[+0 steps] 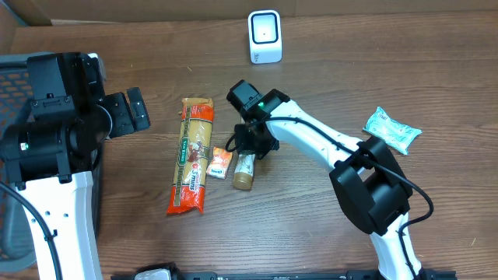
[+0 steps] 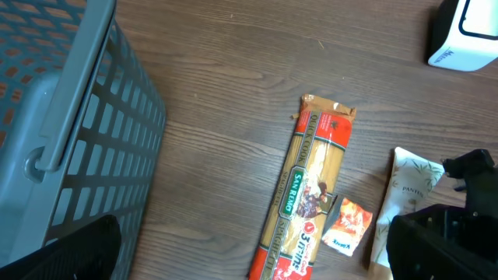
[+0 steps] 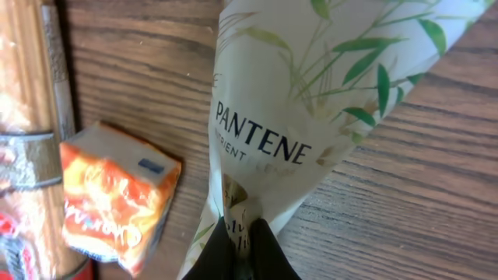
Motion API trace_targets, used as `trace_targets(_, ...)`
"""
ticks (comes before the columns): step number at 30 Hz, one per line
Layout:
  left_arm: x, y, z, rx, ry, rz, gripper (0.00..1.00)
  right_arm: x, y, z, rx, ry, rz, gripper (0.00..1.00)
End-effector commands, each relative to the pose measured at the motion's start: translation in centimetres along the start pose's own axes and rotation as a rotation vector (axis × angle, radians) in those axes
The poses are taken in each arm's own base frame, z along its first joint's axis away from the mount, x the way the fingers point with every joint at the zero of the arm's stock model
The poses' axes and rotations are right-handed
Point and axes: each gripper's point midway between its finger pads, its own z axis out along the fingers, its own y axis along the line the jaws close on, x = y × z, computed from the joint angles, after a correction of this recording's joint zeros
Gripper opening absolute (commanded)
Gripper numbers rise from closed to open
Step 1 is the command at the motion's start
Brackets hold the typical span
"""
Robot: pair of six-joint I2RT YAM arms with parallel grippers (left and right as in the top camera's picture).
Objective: Scan the item barcode
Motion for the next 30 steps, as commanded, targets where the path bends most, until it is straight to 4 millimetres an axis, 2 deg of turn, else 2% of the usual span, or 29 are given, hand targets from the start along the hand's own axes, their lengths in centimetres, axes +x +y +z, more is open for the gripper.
trace_targets(1,-0.2,-0.2,0.0,0.007,-0.003,0.017,1.00,0.7,1.2,-2.4,-0.192,0.067,-0.154,0.04)
trace_targets(4,-0.2,-0.2,-0.1,0.007,-0.004,0.017,1.00,1.9,3.2,-4.5,-0.460,0.143,-0.284,0.04)
trace_targets(6,-0.2,-0.2,0.0,0.007,-0.003,0.017,1.00,2.1,2.6,-4.2,-0.506,0.167,-0.286,0.04)
trace_targets(9,-0.2,-0.2,0.0,0.007,-0.003,0.017,1.00,2.6,0.5,-2.5,-0.484,0.197,-0.256,0.04)
trace_targets(12,-0.2,-0.2,-0.1,0.007,-0.004,0.017,1.00,3.0,-2.7,-0.5,-0.382,0.217,-0.209,0.04)
trace_targets(14,-0.2,-0.2,-0.1,0.007,-0.004,0.017,1.00,3.3,-4.8,0.3,-0.313,0.227,-0.181,0.12)
trace_targets(17,-0.2,-0.2,0.0,0.007,-0.003,0.017,1.00,3.3,-6.9,0.4,-0.287,0.240,-0.144,0.32)
trace_targets(20,-0.2,-0.2,0.0,0.007,-0.003,0.017,1.00,3.0,-9.8,0.5,-0.184,0.237,-0.118,0.44)
trace_targets(23,-0.2,-0.2,0.0,0.007,-0.003,0.017,0.99,2.7,-12.6,0.7,-0.065,0.230,-0.104,0.47)
trace_targets(25,-0.2,-0.2,-0.1,0.007,-0.004,0.017,1.00,2.5,-13.8,0.7,-0.012,0.223,-0.102,0.50)
trace_targets(30,-0.2,-0.2,0.0,0.007,-0.003,0.017,1.00,2.0,-15.1,0.8,0.063,0.201,-0.110,0.51)
